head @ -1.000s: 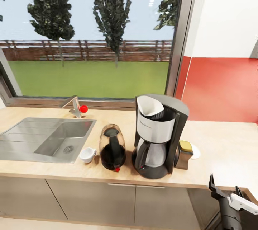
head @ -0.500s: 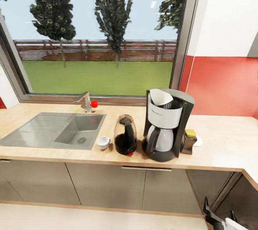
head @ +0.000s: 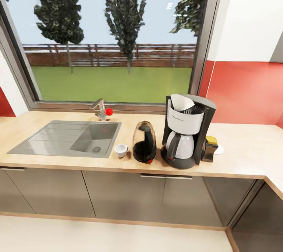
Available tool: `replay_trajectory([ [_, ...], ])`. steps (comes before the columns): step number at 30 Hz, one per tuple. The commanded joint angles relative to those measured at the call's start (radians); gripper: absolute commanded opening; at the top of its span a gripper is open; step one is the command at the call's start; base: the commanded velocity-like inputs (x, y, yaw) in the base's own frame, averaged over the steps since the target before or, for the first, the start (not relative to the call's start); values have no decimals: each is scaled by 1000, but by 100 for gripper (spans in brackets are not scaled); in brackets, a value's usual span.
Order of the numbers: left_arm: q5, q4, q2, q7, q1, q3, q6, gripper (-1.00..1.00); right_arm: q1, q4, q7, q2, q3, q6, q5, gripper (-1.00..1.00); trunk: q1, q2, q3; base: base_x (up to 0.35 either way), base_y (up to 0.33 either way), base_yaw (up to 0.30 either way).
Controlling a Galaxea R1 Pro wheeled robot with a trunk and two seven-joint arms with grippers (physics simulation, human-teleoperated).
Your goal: Set up a coffee station on the kitchen countertop: keep the coffee maker on the countertop, move the bottle of coffee from the kitchen shelf to the counter next to the coffee maker, place a paper coffee filter on top of the coffee maker, put the saucer next to the coffee maker with the coffee cup on the saucer, and place the electric kettle next to the coffee maker.
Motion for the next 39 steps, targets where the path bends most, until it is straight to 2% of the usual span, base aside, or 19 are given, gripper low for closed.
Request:
replay_trajectory([
  [1, 11, 2, 0, -8, 2, -3, -1, 100, -1, -2, -9, -7, -6, 77, 14, 100, 1, -2, -2, -2, 2, 0],
  [4, 11, 3, -4, -6, 5, -2, 8, 100, 0, -3, -87, -20, -3, 227, 25, 100, 1, -2, -2, 0, 0, 0],
  [5, 11, 5, -9, -5, 5, -1, 33, 100, 0, -3, -153, -29, -1, 279, 56, 100, 1, -2, -2, 0, 0, 0],
  [6, 11, 5, -9, -5, 5, -1, 35, 100, 0, -3, -156, -31, -1, 281, 67, 100, 1, -2, -2, 0, 0, 0],
  [7, 12, 5, -10, -4, 4, -1, 39, 100, 0, -2, -161, -35, -1, 285, 108, 100, 1, -2, -2, 0, 0, 0],
  [10, 12, 5, -11, -4, 3, -1, 42, 100, 0, -2, -164, -37, -2, 294, 172, 100, 1, -2, -2, 0, 0, 0],
  [11, 12, 5, -12, -4, 3, -1, 43, 100, 0, -1, -165, -36, -3, 303, 179, 100, 1, -2, -2, 0, 0, 0],
  [12, 12, 5, -21, -3, 3, 0, 47, 100, 0, 0, -164, -38, -5, 366, 188, 100, 1, -2, -2, 0, 0, -54],
  [15, 12, 5, -23, -2, 3, 0, 101, 100, 0, -1, -163, -41, -6, 386, 190, 100, 1, -2, -2, 0, 4, -21],
  [16, 12, 5, -23, -1, 3, 1, 187, 100, 0, 0, -164, -61, -6, 394, 191, 100, 1, -2, -2, 0, 242, -2],
  [17, 12, 5, -23, -1, 3, 1, 197, 100, 0, 1, -164, -69, -6, 394, 192, 100, 1, -2, -2, 0, 264, -1],
  [24, 12, 5, -20, 0, 3, 0, 216, 100, 0, 86, -164, -111, -5, 394, 192, 100, 1, -2, -2, 2, 293, 0],
  [32, 11, 5, -16, 0, 3, -1, 259, 100, 8, 111, -163, -120, -4, 395, 193, 100, 1, -2, -2, 64, 302, 0],
  [35, 11, 5, -15, 0, 3, -2, 270, 100, 25, 130, -161, -133, -4, 393, 194, 100, 1, -2, -2, 84, 303, 0],
  [37, 11, 5, -16, 0, 3, -2, 273, 100, 31, 165, -157, -156, -4, 392, 194, 100, 1, -2, -2, 85, 303, 0],
  [39, 11, 5, -16, -1, 3, -2, 275, 100, 33, 206, -141, -191, -4, 392, 194, 100, 1, -2, -2, 86, 303, -23],
])
